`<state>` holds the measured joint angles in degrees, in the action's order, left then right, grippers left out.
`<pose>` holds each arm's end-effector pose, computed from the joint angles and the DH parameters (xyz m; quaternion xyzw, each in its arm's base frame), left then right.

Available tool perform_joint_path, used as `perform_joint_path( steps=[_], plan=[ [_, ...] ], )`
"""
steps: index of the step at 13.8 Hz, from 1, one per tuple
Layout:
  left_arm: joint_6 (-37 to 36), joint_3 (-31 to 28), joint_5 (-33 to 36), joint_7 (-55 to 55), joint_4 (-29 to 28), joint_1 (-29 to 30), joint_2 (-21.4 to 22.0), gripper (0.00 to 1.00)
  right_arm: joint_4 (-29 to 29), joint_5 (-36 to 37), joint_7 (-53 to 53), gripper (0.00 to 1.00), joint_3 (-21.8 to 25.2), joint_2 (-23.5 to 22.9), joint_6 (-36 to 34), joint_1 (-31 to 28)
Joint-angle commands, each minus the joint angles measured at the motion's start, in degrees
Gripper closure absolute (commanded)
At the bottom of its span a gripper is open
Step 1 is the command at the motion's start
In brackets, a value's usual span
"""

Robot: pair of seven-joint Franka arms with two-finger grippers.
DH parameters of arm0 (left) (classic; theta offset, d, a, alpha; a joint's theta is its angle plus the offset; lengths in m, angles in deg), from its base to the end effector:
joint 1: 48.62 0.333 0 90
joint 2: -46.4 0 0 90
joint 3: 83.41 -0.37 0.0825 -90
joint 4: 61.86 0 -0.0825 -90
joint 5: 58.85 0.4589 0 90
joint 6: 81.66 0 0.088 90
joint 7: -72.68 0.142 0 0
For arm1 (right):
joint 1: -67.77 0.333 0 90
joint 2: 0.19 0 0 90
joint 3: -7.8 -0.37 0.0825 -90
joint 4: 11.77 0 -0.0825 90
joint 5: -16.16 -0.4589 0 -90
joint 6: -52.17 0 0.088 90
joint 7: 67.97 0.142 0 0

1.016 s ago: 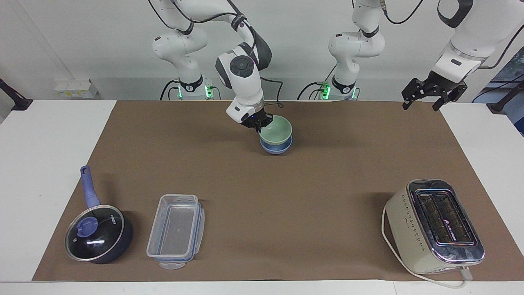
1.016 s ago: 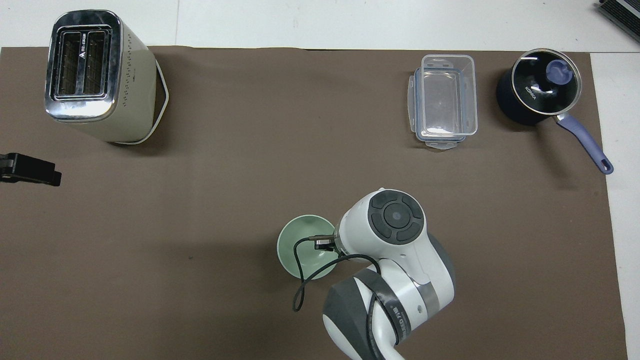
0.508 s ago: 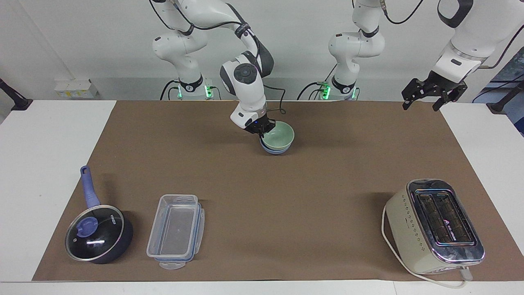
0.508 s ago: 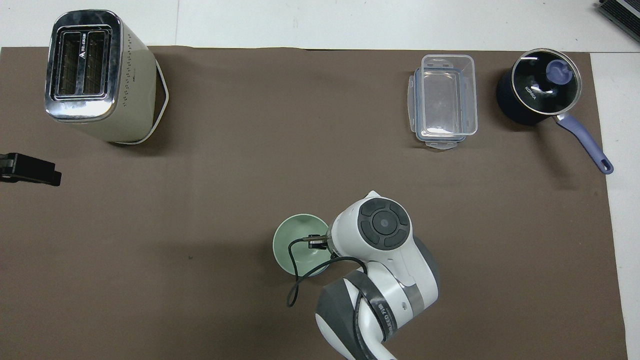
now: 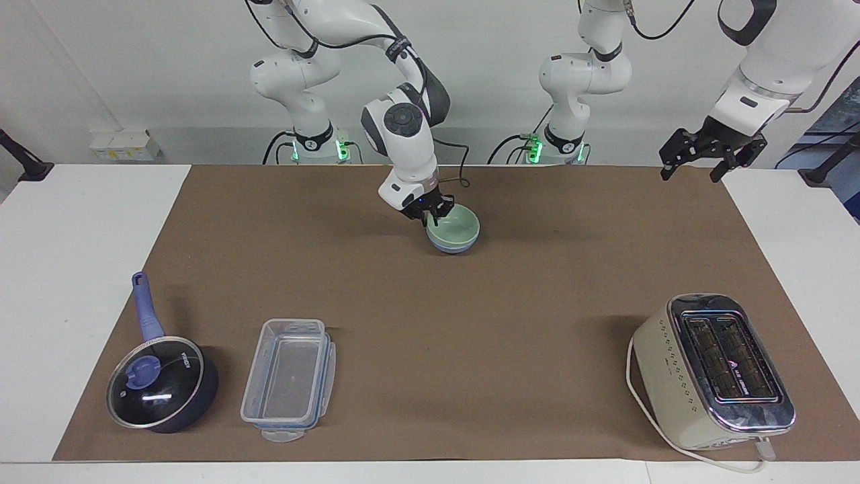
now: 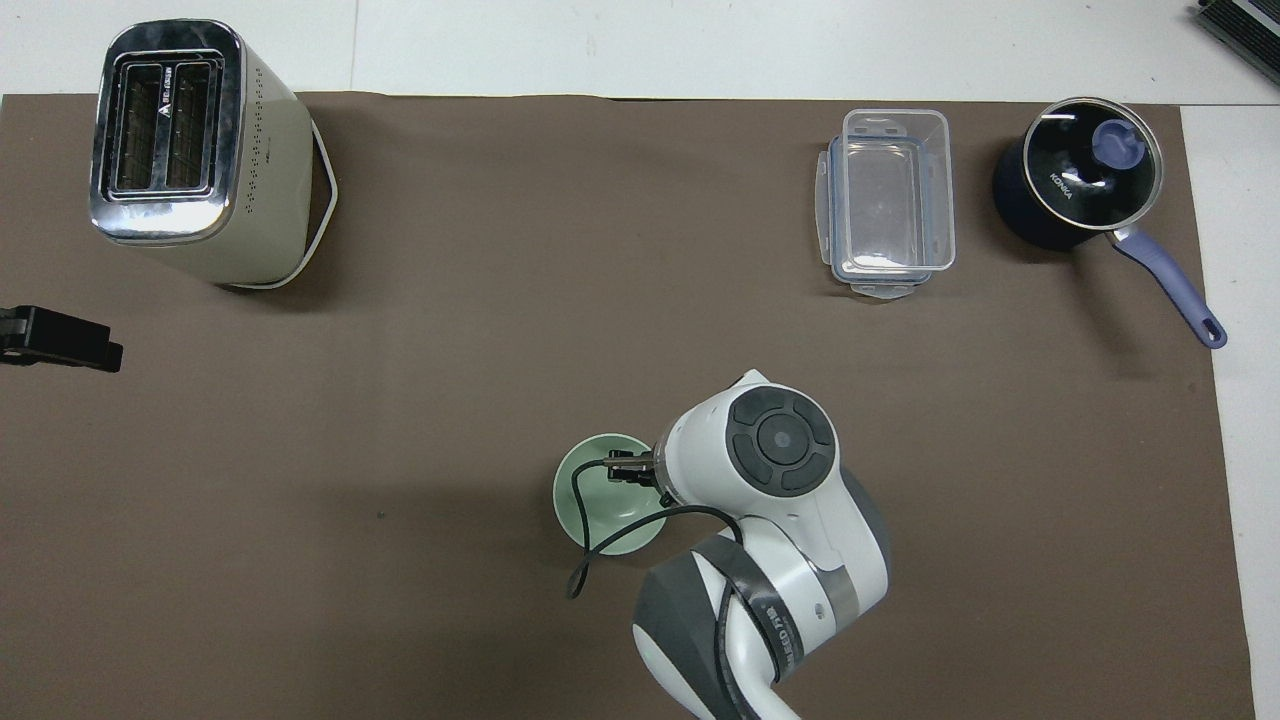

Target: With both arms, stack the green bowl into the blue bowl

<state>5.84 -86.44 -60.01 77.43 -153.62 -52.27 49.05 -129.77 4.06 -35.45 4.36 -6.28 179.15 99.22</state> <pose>0.6068 -0.0088 0.6516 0.9987 -0.0472 -0.0137 0.0118 0.5207 0.3781 0.3672 -0.9949 0.0409 0.0286 0.0879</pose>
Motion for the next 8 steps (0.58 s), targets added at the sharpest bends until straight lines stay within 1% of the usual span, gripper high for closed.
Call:
perform_joint_path(
  steps=[1,3,4,5,8],
  plan=[
    [1.1,0.3,1.2,-0.2,-1.4,0.3,1.0,0.0,0.0,0.3,0.1,0.0,0.0,4.6,-3.7,-4.4],
    [1.1,0.3,1.2,-0.1,-1.4,0.3,1.0,0.0,0.2,4.9,-0.9,0.0,0.0,8.1,-5.7,-8.7],
    [1.1,0.3,1.2,-0.1,-1.4,0.3,1.0,0.0,0.9,5.9,-1.7,0.0,0.0,9.5,-6.0,-11.1],
    [1.1,0.3,1.2,-0.1,-1.4,0.3,1.0,0.0,2.1,6.1,-2.1,0.0,0.1,10.4,-7.9,-13.3],
    [1.1,0.3,1.2,-0.2,-1.4,0.3,1.0,0.0,9.6,6.8,-6.4,0.0,0.1,10.4,-15.5,-21.5]
  ],
)
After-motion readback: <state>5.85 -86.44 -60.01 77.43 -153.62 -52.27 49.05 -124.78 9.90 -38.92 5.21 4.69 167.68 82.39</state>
